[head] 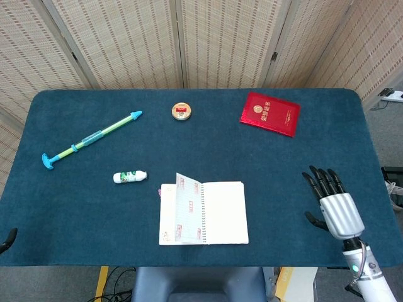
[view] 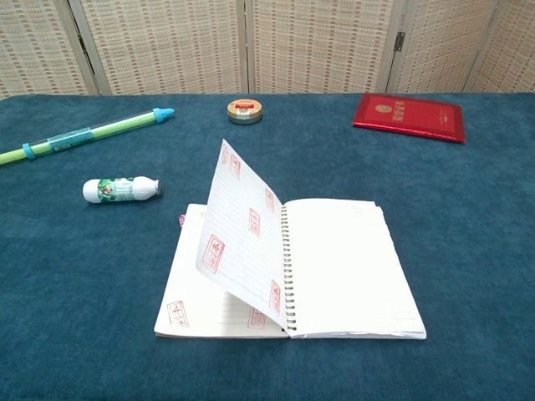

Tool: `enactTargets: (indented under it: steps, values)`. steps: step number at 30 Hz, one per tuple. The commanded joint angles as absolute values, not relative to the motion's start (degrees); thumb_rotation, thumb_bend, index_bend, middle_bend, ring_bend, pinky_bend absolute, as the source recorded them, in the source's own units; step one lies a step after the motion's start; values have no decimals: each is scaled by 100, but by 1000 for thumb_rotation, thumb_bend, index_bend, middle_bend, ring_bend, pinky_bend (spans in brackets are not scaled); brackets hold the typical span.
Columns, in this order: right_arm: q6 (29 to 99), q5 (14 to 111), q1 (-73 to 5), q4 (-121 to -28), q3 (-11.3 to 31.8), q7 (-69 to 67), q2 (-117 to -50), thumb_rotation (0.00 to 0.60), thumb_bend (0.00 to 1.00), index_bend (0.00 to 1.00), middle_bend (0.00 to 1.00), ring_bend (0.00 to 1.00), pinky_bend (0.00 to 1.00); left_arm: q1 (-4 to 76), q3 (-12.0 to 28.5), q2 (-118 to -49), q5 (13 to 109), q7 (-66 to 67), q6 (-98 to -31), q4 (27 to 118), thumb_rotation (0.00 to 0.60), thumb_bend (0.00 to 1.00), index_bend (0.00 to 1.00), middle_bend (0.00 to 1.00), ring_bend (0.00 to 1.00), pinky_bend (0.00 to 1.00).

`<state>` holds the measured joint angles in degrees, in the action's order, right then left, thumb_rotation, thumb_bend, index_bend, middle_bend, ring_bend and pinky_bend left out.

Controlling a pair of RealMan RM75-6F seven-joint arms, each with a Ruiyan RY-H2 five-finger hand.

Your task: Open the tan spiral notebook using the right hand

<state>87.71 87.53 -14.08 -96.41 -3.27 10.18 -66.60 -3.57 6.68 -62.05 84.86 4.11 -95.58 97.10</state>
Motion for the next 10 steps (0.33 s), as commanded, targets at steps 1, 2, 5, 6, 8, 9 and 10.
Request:
enactTargets:
  steps: [1, 2, 5, 6, 8, 9, 10]
  values:
    - [9190, 8693, -974, -9400, -399, 798, -6619, 600, 265, 0, 0, 0, 0, -329, 628, -6229, 8528, 474, -9538, 9704, 600, 296, 164, 103, 84, 150]
    - [9195, 8639, -908, -9408, -412, 795, -6584, 600, 270, 0, 0, 0, 0, -318, 623, -6234, 8533, 490, -9525, 9697, 600, 296, 164, 103, 84, 150]
    - [9267, 8657, -809, -9503, -368, 709, -6439, 600, 277, 0, 0, 0, 0, -261, 675, -6313, 8433, 680, -9479, 9620, 600, 296, 164, 103, 84, 150]
    - [9301, 8644, -783, -9510, -327, 680, -6435, 600, 277, 0, 0, 0, 0, -242, 690, -6338, 8375, 732, -9443, 9612, 600, 296, 164, 103, 84, 150]
    - [9343, 8615, -740, -9479, -243, 679, -6449, 600, 277, 0, 0, 0, 0, -200, 700, -6357, 8284, 774, -9344, 9623, 600, 296, 164, 103, 84, 150]
    - [9327, 8603, -731, -9472, -221, 670, -6448, 600, 277, 0, 0, 0, 0, -184, 699, -6357, 8272, 782, -9314, 9624, 600, 296, 164, 103, 84, 150]
    - [9288, 8603, -726, -9474, -205, 633, -6438, 600, 277, 0, 0, 0, 0, -167, 696, -6359, 8269, 799, -9292, 9620, 600, 296, 164, 103, 84, 150]
